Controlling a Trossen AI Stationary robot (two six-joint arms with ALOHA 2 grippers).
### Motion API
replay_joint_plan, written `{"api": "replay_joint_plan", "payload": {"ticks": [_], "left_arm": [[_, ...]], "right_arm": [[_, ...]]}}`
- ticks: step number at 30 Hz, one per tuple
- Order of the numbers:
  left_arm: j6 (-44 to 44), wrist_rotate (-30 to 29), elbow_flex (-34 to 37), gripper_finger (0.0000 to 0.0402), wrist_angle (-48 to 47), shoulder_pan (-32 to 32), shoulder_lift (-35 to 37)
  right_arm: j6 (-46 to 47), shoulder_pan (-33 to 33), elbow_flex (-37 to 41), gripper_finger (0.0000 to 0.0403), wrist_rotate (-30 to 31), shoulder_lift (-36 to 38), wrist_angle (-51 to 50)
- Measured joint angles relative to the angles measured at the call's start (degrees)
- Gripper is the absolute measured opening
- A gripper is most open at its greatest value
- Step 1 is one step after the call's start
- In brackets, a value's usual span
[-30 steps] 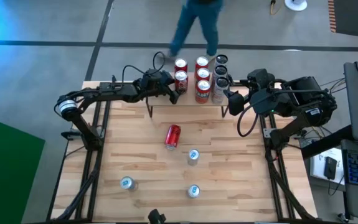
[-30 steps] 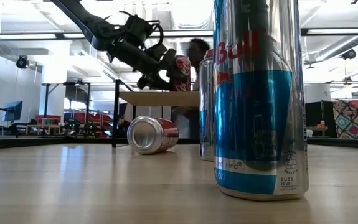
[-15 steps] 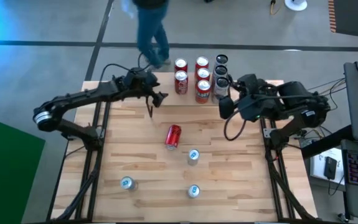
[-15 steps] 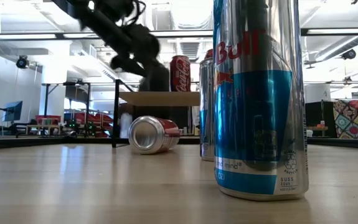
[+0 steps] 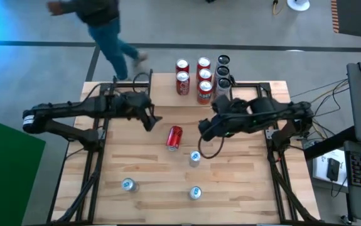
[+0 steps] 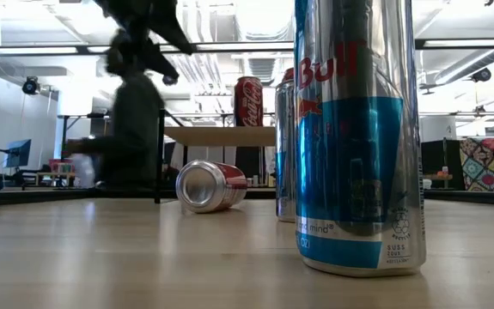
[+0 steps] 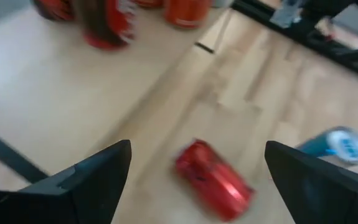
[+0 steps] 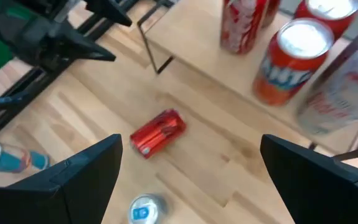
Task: Place canned beverage on shelf
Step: Put the red black soda can aligned with the other red black and red white soda cans on the shelf
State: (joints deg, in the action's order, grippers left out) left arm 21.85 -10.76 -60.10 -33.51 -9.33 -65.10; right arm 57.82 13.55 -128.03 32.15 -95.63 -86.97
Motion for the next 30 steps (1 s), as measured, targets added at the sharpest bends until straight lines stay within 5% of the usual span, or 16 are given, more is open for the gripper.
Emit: {"api": "replay_joint_plan", "payload": {"ticks": [12, 30], "left_arm": [[20.0, -0.4, 11.2, 0.0355, 7.5, 10.0, -2.0], [30.6, -9.6, 17.4, 0.0355, 5.4, 25.7, 6.4]], "right_arm": [[12.5, 3.1, 1.4, 0.037, -3.2, -4.8, 2.8], [25.1, 2.9, 3.3, 0.037, -7.3, -17.6, 6.2]]}}
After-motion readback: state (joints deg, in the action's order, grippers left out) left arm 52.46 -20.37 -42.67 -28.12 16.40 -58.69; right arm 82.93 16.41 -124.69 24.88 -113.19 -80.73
